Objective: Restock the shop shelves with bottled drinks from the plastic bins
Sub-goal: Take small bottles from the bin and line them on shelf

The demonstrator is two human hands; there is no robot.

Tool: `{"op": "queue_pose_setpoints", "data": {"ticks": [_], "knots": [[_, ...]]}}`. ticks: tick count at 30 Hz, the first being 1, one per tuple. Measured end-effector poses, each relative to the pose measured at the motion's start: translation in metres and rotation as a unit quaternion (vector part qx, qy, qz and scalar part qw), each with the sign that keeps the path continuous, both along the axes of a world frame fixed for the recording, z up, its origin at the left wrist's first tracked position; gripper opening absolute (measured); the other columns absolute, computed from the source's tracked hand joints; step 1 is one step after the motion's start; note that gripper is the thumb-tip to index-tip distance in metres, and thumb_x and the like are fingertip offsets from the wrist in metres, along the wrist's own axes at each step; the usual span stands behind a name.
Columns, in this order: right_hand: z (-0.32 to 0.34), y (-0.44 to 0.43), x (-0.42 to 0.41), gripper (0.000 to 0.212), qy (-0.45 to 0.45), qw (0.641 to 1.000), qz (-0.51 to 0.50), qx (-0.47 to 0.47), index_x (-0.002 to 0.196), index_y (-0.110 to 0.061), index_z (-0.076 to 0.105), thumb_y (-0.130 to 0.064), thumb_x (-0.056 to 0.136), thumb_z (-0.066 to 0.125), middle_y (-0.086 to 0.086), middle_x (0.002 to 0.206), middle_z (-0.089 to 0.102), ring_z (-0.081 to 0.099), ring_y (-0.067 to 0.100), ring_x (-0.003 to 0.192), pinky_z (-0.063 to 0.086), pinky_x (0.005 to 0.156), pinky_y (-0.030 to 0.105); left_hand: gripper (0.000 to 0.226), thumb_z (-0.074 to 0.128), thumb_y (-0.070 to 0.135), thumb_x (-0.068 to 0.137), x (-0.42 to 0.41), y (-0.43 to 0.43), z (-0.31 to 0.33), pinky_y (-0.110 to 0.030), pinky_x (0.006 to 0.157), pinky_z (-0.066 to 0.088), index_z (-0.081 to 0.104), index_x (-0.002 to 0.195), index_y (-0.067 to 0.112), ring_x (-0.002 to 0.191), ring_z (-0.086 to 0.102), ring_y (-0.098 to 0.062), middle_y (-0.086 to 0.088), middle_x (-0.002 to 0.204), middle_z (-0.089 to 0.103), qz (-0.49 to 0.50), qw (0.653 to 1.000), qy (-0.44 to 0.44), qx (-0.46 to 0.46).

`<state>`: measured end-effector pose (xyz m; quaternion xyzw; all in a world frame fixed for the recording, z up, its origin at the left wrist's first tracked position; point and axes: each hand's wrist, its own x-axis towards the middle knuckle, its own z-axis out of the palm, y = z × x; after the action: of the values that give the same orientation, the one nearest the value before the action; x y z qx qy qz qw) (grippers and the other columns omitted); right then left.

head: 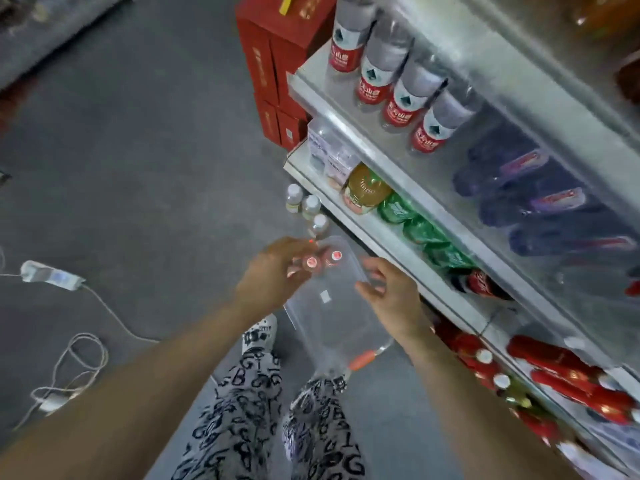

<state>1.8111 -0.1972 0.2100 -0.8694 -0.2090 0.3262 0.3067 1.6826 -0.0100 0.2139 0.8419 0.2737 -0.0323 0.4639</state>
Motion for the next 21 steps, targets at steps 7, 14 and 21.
{"op": "queue_pose_setpoints", "data": {"ticks": [7,14,21], "knots": [[-0.122,0.022,-0.002,0.044,0.045,0.996,-0.075,-0.013,0.128,-0.017,0.063,-0.007,0.086,0.074,-0.01,0.118,0.063,0.064,0.018,0.107,0.054,0.093,0.045,0.041,0.076,0.005,0.076,0.022,0.025,-0.126,0.002,0.082,0.03,0.07,0.114,0.018,0.091,0.054,-0.006,0.003,0.106,0.065,-0.051,0.999,0.009,-0.011],[-0.247,0.023,-0.01,0.055,0.066,0.993,-0.095,-0.03,0.136,-0.015,0.057,-0.008,0.085,0.077,0.001,0.126,0.065,0.064,0.021,0.113,0.055,0.093,0.041,0.059,0.075,0.008,0.079,0.042,0.018,-0.254,-0.024,0.102,0.037,0.059,0.133,0.026,0.123,0.054,-0.02,-0.001,0.134,0.059,-0.101,0.993,0.06,-0.028],[-0.348,0.016,0.003,0.067,0.062,0.99,-0.118,-0.041,0.149,-0.015,0.043,-0.007,0.088,0.073,0.005,0.148,0.052,0.052,0.023,0.134,0.046,0.108,0.048,0.07,0.073,0.01,0.085,0.065,-0.001,-0.346,-0.029,0.114,0.03,0.042,0.147,0.021,0.136,0.043,-0.022,-0.002,0.147,0.048,-0.162,0.984,0.071,-0.027]]}}
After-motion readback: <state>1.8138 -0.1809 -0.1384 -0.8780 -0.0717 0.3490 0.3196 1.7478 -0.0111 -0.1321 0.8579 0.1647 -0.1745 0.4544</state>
